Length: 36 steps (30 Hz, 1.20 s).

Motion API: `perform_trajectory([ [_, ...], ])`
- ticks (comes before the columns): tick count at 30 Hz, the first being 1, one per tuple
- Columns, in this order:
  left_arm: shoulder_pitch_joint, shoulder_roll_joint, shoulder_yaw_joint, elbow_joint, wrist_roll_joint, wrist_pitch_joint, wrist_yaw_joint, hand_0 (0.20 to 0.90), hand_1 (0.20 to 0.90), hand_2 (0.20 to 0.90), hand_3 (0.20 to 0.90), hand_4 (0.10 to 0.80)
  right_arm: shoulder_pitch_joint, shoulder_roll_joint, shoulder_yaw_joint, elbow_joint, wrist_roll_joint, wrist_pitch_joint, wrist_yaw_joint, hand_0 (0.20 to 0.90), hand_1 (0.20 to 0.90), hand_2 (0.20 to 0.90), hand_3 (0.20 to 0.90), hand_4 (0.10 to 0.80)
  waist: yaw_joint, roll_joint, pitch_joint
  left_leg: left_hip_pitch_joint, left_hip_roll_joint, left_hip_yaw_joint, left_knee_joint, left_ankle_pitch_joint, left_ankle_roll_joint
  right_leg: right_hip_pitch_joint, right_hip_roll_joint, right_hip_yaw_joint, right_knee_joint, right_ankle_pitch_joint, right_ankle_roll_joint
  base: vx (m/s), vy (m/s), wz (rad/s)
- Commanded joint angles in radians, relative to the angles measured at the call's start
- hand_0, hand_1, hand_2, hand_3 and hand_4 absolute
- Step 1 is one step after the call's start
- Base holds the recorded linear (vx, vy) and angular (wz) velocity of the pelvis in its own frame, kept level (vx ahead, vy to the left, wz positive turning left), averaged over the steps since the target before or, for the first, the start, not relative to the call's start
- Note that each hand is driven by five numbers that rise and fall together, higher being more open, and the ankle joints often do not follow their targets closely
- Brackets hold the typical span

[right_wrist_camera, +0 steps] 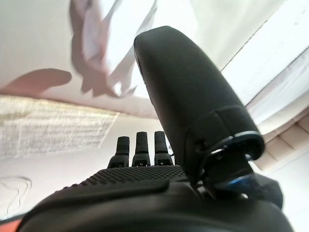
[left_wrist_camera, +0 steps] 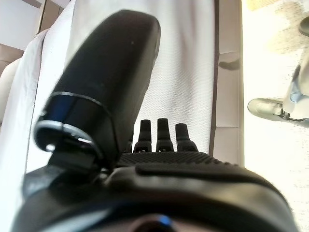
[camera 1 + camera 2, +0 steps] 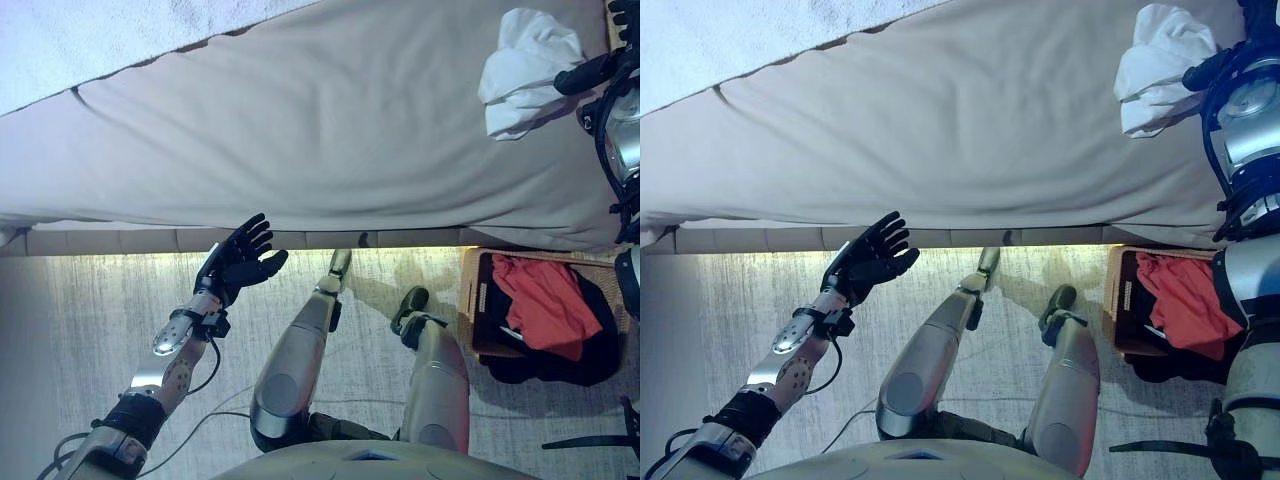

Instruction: Pick up the clothes from the bed and place them into the basket

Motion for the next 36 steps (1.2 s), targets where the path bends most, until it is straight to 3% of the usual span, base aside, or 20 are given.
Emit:
perform_trajectory([
  [1,0.03,0.043,0.019,-0.139,-0.034,-0.113,-0.024,0.9,0.9,0.9,0.9,0.8,-0.178,-0.091,0.106,-0.075,-0.01,-0.002,-0.098,0.9,0.9,0.9,0.9,0.8,-0.011,0.008,-0.036,-0.079,-0.003,0.009,0.228,-0.24,0.03,-0.019,0.047,-0.029,0.007,-0.01,-0.031,0.007,-0.011,0.05],
  [9,0.068,0.061,0.037,-0.223,-0.077,-0.127,-0.012,0.9,0.9,0.9,0.9,0.8,-0.237,-0.099,0.156,-0.078,-0.006,0.063,-0.111,0.9,0.9,0.9,0.9,0.8,0.006,0.03,-0.036,-0.231,-0.012,0.004,0.334,-0.267,0.043,-0.176,0.041,-0.025,0.11,-0.028,-0.039,0.005,-0.041,0.08],
  [15,0.096,0.079,0.073,-0.317,-0.083,-0.128,0.016,0.9,0.9,0.9,0.9,0.8,-0.278,-0.113,0.189,-0.015,0.01,0.096,-0.034,0.9,0.9,0.9,0.9,0.8,0.025,0.046,-0.036,-0.347,-0.017,0.0,0.406,-0.277,0.052,-0.296,0.034,-0.018,0.191,-0.042,-0.046,-0.008,-0.061,0.06],
  [23,0.089,0.104,0.107,-0.339,-0.112,-0.123,0.015,0.9,0.9,0.9,0.9,0.8,-0.352,-0.087,0.231,0.074,0.049,0.088,0.0,0.9,0.9,0.9,0.9,0.8,0.049,0.06,-0.036,-0.452,-0.026,-0.015,0.456,-0.273,0.06,-0.396,0.031,-0.02,0.258,-0.059,-0.052,-0.016,-0.058,0.11],
  [32,0.104,0.145,0.166,-0.342,-0.157,-0.098,-0.005,0.9,0.9,0.9,0.9,0.8,-0.388,-0.093,0.209,0.09,0.193,0.0,0.011,0.9,0.9,0.9,0.9,0.8,0.063,0.052,-0.036,-0.475,-0.024,-0.024,0.477,-0.271,0.058,-0.409,0.03,-0.033,0.289,-0.067,-0.054,0.003,-0.039,0.03],
  [33,0.115,0.147,0.179,-0.342,-0.16,-0.096,-0.014,0.9,0.9,0.9,0.9,0.8,-0.391,-0.095,0.198,0.092,0.198,-0.011,0.025,0.648,0.648,0.648,0.606,0.506,0.067,0.05,-0.036,-0.476,-0.024,-0.028,0.483,-0.272,0.056,-0.406,0.032,-0.037,0.292,-0.069,-0.056,0.034,-0.04,0.02],
  [34,0.123,0.151,0.188,-0.344,-0.164,-0.098,-0.022,0.9,0.9,0.9,0.9,0.8,-0.391,-0.098,0.197,0.091,0.203,-0.02,0.022,0.3,0.3,0.3,0.2,0.1,0.07,0.048,-0.036,-0.474,-0.024,-0.028,0.485,-0.273,0.057,-0.404,0.034,-0.04,0.295,-0.07,-0.058,0.037,-0.047,0.01],
  [36,0.128,0.158,0.2,-0.34,-0.175,-0.106,-0.031,0.9,0.9,0.9,0.9,0.8,-0.397,-0.101,0.192,0.087,0.215,-0.022,0.029,0.3,0.3,0.3,0.2,0.1,0.071,0.044,-0.036,-0.476,-0.023,-0.028,0.49,-0.273,0.055,-0.403,0.034,-0.043,0.299,-0.071,-0.058,0.013,-0.017,-0.01],
])
